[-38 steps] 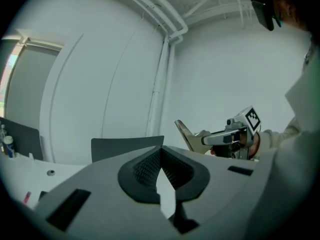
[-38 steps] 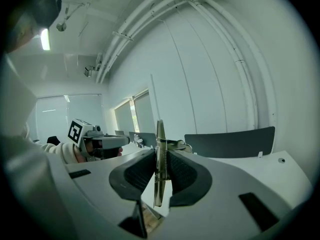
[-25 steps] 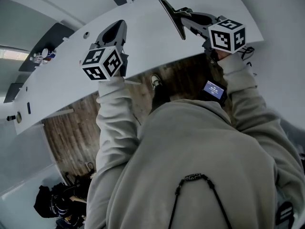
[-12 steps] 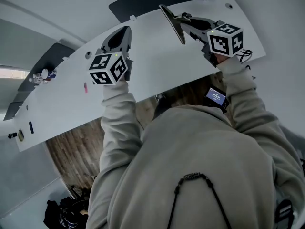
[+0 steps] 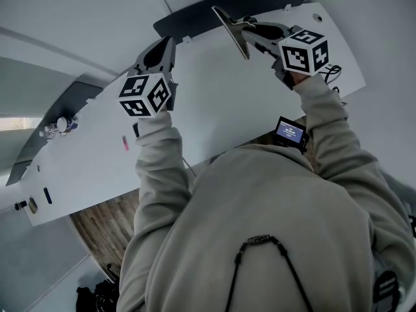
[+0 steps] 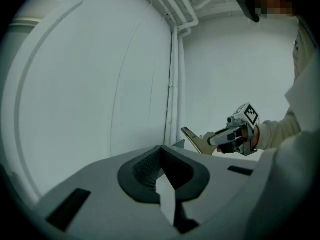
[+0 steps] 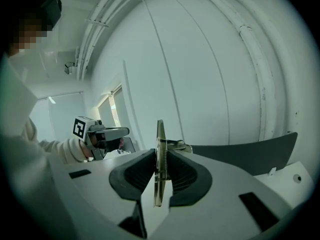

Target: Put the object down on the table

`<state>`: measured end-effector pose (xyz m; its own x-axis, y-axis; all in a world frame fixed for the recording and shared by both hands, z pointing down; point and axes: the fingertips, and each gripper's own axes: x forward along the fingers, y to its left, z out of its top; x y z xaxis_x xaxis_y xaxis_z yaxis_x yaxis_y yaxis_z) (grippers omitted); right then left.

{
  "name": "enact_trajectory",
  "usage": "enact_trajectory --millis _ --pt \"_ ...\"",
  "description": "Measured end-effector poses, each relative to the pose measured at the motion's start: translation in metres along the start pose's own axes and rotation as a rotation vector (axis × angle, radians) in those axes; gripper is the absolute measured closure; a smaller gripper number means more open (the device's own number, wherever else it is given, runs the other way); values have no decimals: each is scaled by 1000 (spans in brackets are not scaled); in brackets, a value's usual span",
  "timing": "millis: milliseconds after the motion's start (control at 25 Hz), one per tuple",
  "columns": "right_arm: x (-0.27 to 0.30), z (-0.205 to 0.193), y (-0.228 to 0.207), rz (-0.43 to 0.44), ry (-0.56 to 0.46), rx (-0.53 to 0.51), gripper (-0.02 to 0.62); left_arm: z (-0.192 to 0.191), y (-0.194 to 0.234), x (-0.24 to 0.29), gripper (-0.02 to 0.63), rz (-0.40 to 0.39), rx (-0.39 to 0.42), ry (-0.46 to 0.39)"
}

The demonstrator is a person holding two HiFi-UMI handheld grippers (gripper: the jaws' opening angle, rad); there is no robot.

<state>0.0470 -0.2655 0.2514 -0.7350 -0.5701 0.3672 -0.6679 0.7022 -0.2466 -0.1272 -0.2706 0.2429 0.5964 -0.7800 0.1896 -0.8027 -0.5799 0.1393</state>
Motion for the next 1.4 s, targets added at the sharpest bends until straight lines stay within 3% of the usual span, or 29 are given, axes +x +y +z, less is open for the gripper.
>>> enact_trajectory --millis 240,520,880,1080,1200,1400 --pt "17 9 -11 -42 -15 7 505 -17 13 13 603 -49 11 34" --pt "21 -1 -22 -64 -3 1 505 -21 30 24 603 -62 0 7" --pt "22 2 -20 15 -36 -37 506 -48 11 36 603 -29 -2 27" --pt "21 4 -22 48 -88 -48 505 -56 12 31 603 26 142 56" --pt "22 8 -19 70 -120 -61 505 -51 11 18 603 35 130 12" --pt "19 13 -10 95 -124 -68 505 -44 -1 11 603 5 116 22"
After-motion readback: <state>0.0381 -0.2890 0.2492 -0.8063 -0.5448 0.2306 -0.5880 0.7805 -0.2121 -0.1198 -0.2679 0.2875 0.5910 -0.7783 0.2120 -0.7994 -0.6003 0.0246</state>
